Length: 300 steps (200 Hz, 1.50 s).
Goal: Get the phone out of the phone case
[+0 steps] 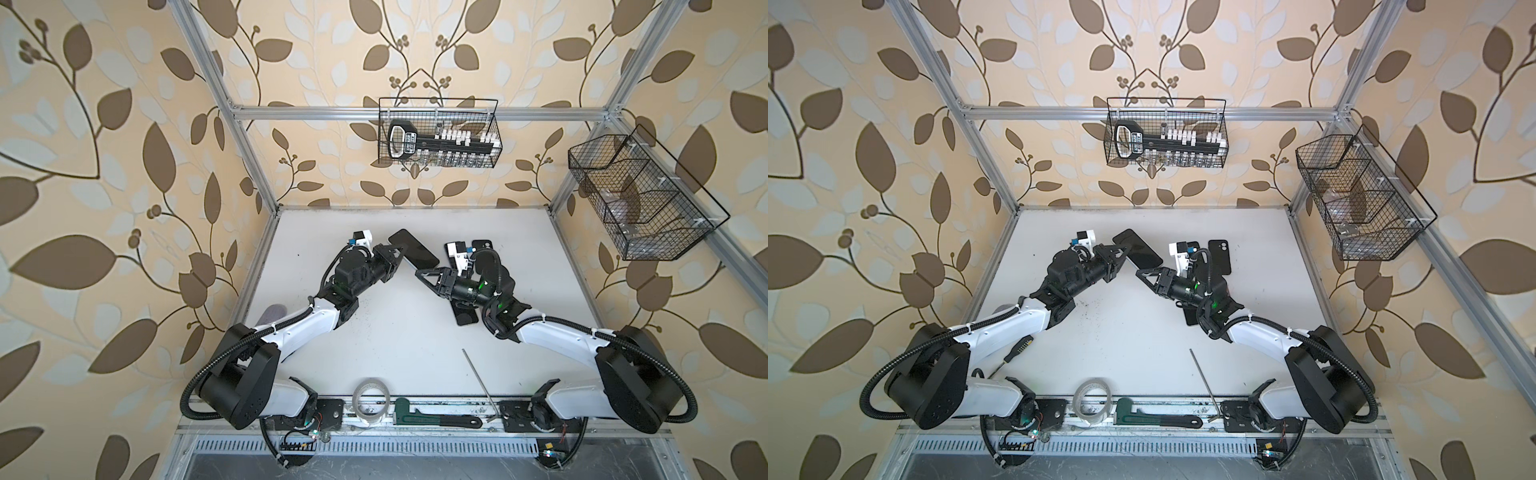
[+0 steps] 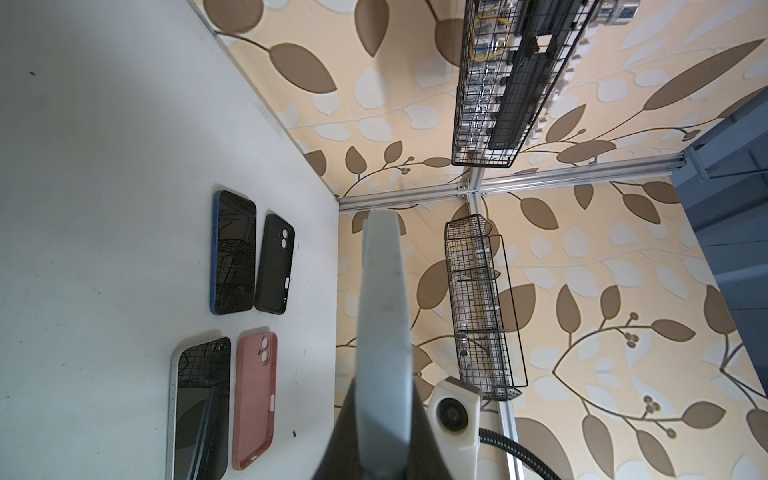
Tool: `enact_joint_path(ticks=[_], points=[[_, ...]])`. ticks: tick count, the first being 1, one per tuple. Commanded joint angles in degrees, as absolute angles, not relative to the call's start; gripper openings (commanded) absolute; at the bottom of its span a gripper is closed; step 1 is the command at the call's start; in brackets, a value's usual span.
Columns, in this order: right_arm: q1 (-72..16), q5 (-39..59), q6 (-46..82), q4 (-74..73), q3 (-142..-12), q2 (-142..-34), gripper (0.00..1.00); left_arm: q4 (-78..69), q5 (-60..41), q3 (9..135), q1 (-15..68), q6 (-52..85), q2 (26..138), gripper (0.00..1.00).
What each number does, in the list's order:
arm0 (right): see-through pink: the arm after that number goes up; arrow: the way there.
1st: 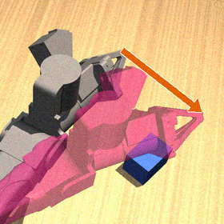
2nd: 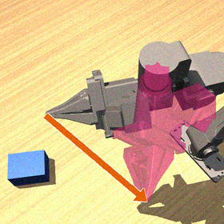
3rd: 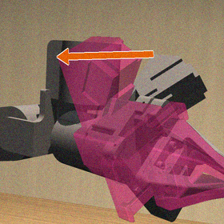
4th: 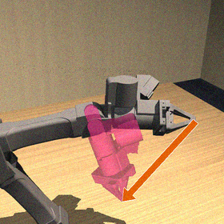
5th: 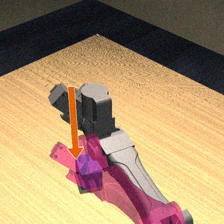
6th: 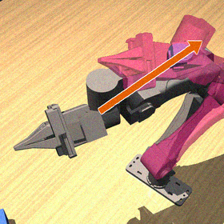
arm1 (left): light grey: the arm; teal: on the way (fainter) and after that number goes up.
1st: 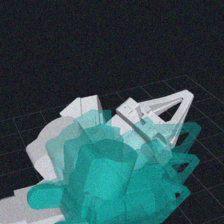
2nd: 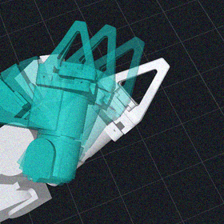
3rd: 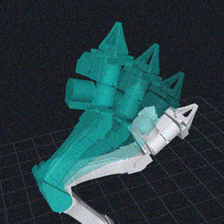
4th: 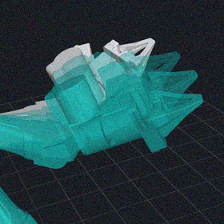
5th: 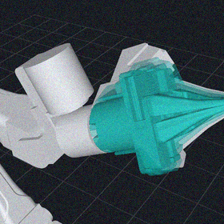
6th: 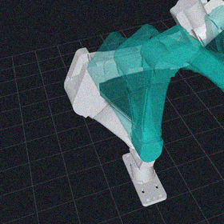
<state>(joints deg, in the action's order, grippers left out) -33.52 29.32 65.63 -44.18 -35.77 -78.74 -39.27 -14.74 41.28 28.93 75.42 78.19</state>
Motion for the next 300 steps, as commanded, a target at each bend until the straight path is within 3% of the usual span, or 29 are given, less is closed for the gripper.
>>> enact_joint_path(ticks=[1, 162, 300], points=[[-33.98, 29.05, 66.43, -48.21, -35.09, -78.81, 0.37, -44.21, -14.94, 44.09, 29.62, 75.49, 77.38, 0.0], [-33.57, 28.55, 66.54, -51.4, -33.86, -79.45, 0.17, -44.54, -14.06, 43.43, 30.74, 76.7, 76.07, 0.0], [-32.53, 29.54, 61.43, -57.13, -31.99, -82.89, 0.15, -47.11, -11.78, 43.6, 32.79, 83.17, 77.09, 0.0]])
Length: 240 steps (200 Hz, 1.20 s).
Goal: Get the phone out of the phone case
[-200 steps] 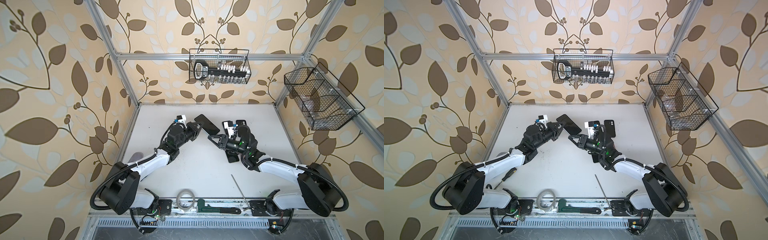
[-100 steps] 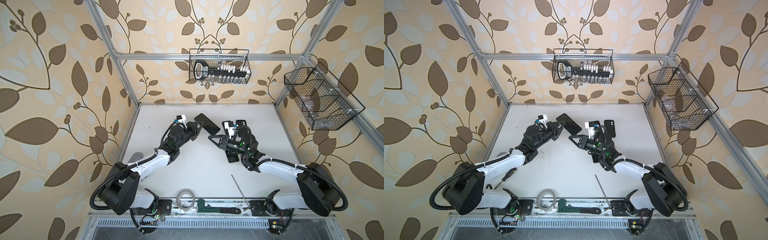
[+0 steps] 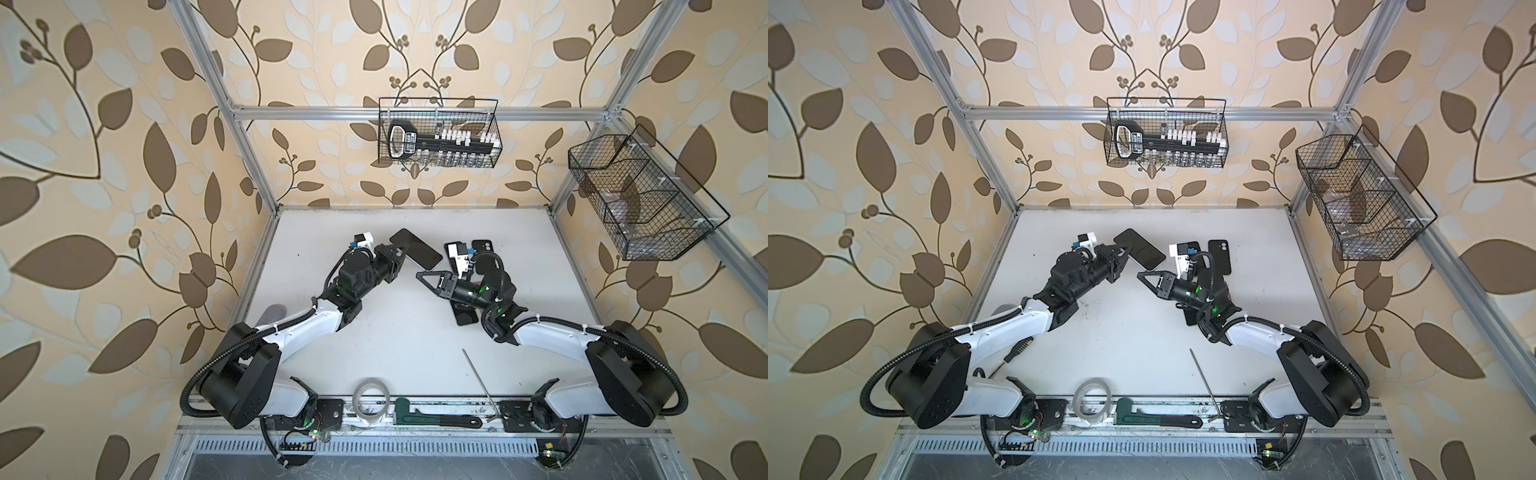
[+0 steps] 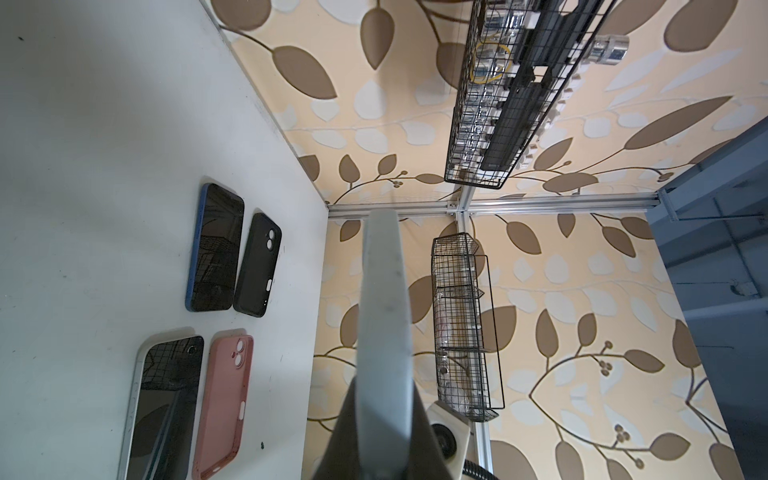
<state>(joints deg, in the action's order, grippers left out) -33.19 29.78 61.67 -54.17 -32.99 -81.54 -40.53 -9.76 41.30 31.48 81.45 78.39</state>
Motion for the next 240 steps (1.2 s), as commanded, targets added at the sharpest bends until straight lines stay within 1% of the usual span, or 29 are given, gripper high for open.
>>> enact_joint_path(ticks=[1, 20, 61, 93, 113, 126, 132, 181, 198, 240], points=[[-32.53, 29.58, 61.43, -57.13, -31.99, -82.93, 0.15, -47.11, -11.74, 43.64, 32.79, 83.16, 77.09, 0.0], [-32.43, 29.93, 61.33, -57.51, -31.77, -82.64, 0.17, -47.33, -11.69, 43.6, 32.79, 82.99, 77.34, 0.0], [-32.26, 30.19, 62.52, -58.22, -30.87, -80.5, 0.28, -48.08, -11.7, 43.69, 32.78, 82.49, 77.95, 0.0], [-32.22, 29.69, 65.23, -60.17, -29.7, -77.88, 0.31, -48.48, -11.53, 43.59, 32.84, 81.94, 78.74, 0.0], [-32.0, 27.77, 68.81, -61.93, -27.79, -75.72, 0.42, -49.32, -11.26, 43.6, 32.79, 80.91, 79.41, 0.0], [-31.87, 26.61, 70.54, -60.35, -27.0, -74.38, 0.51, -50.14, -11.07, 43.77, 32.8, 80.05, 79.83, 0.0], [-31.85, 26.41, 70.81, -59.56, -26.83, -73.85, 0.52, -50.92, -11.14, 43.94, 32.79, 79.55, 80.04, 0.0], [-30.37, 25.15, 75.03, -60.68, -24.7, -72.09, 0.5, -58.89, -12.06, 44.04, 32.89, 78.18, 82.0, 0.0], [-30.25, 26.24, 75.62, -61.17, -25.55, -72.91, 0.49, -60.75, -11.95, 43.8, 32.96, 78.11, 83.97, 0.0], [-30.25, 27.86, 76.92, -64.15, -27.36, -76.89, 0.43, -61.1, -11.87, 43.77, 33.27, 78.15, 84.19, 0.0]])
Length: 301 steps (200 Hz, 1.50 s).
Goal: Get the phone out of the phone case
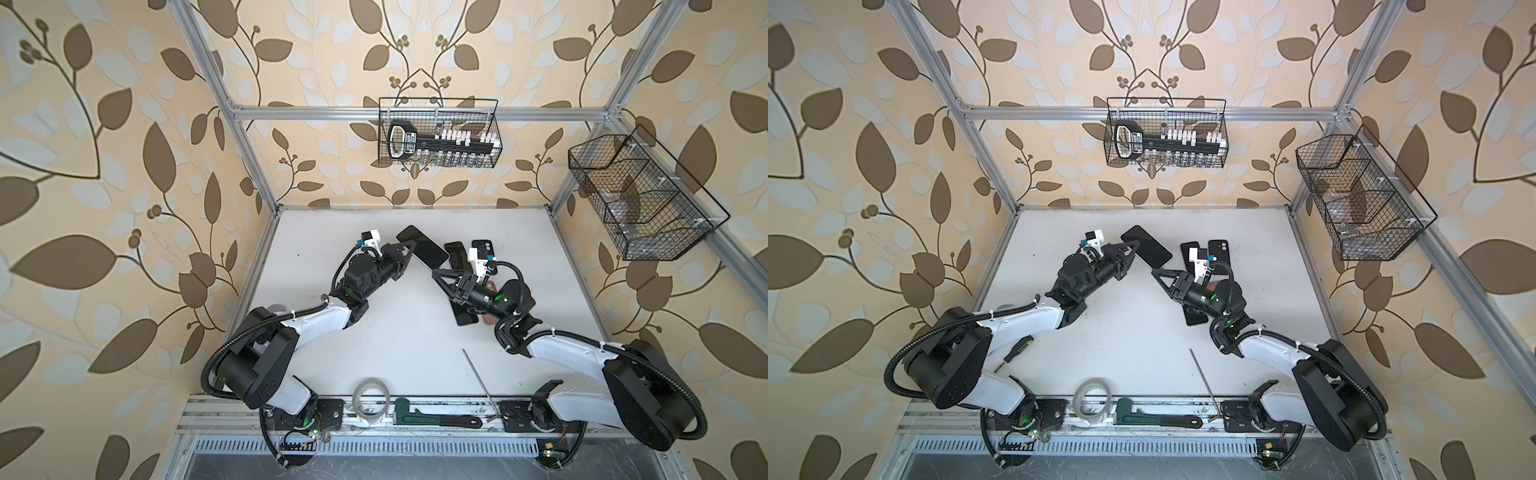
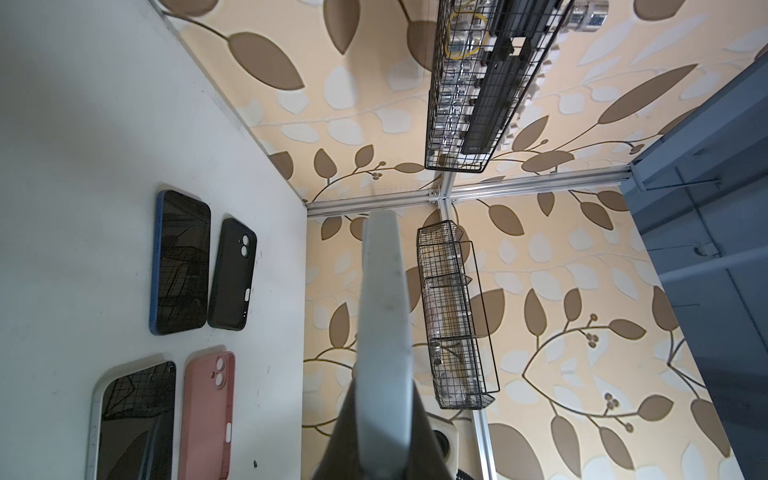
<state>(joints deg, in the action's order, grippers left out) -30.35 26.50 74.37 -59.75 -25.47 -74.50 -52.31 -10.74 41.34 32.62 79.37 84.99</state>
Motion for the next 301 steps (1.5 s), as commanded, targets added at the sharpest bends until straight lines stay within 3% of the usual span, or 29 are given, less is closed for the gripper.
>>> enact_joint_path(ticks=[1, 94, 218, 301], points=[[-30.24, 27.9, 77.0, -64.24, -27.39, -76.94, 0.43, -61.09, -11.87, 43.77, 33.29, 78.14, 84.2, 0.0], [-31.19, 29.01, 80.8, -73.96, -29.09, -84.9, 0.35, -59.15, -12.04, 43.46, 33.42, 77.8, 82.88, 0.0], [-31.46, 28.83, 80.47, -75.96, -29.0, -86.55, 0.14, -56.43, -11.01, 43.17, 33.41, 77.61, 80.09, 0.0], [-31.91, 28.38, 78.1, -73.05, -28.83, -84.41, 0.22, -54.86, -10.38, 43.29, 33.37, 77.61, 80.16, 0.0]])
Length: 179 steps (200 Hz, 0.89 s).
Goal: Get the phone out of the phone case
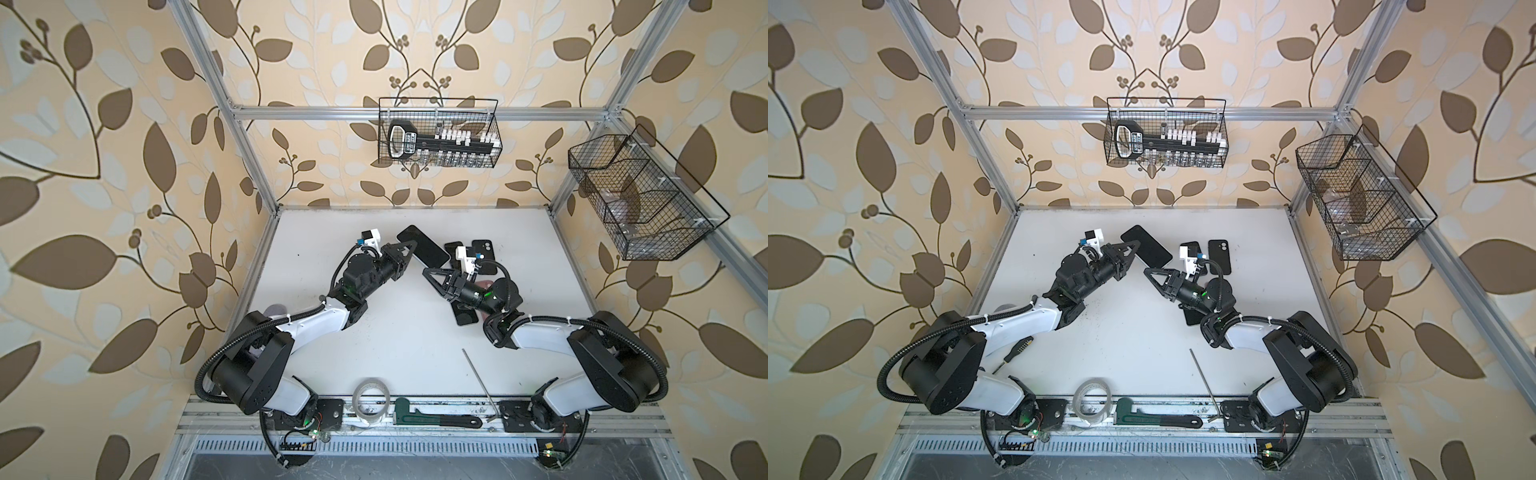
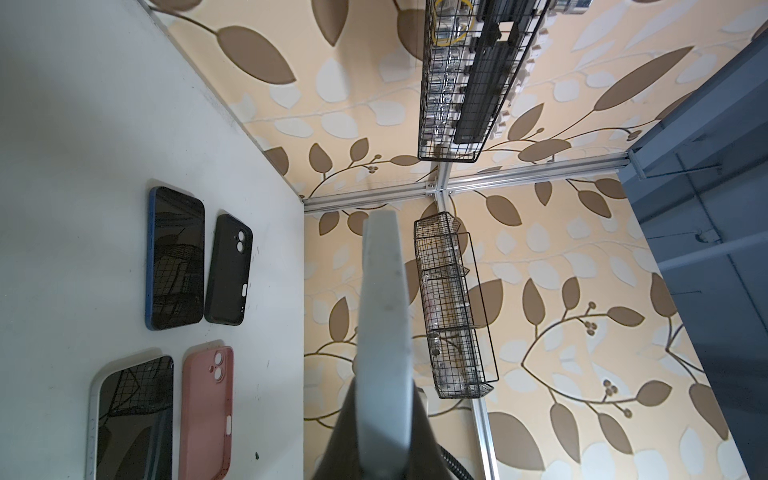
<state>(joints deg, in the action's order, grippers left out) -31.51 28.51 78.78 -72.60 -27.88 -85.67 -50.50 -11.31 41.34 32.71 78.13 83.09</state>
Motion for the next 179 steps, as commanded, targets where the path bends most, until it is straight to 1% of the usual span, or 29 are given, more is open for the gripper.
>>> enact_joint_path(ticks=[1, 45, 69, 89, 132, 154, 179], points=[[-31.86, 28.34, 78.08, -73.0, -28.83, -84.35, 0.22, -54.89, -10.42, 43.31, 33.43, 77.61, 80.16, 0.0], [-31.98, 28.14, 77.53, -72.38, -28.57, -83.54, 0.21, -54.78, -10.41, 43.42, 33.44, 77.86, 80.42, 0.0], [-32.03, 28.14, 77.65, -72.68, -28.39, -83.76, 0.18, -54.84, -10.38, 43.42, 33.47, 78.04, 80.33, 0.0], [-32.08, 28.13, 77.52, -72.94, -28.4, -83.88, 0.12, -54.67, -10.31, 43.37, 33.46, 78.24, 80.16, 0.0], [-32.17, 28.13, 76.16, -72.43, -28.39, -84.28, 0.07, -54.24, -9.39, 42.64, 33.46, 79.8, 79.41, 0.0], [-32.32, 27.86, 73.46, -71.63, -28.21, -84.26, 0.05, -53.7, -8.47, 42.04, 33.46, 81.96, 78.93, 0.0], [-33.06, 26.53, 66.11, -66.92, -27.9, -82.87, 0.04, -52.56, -6.89, 41.31, 33.42, 84.65, 78.14, 0.0]])
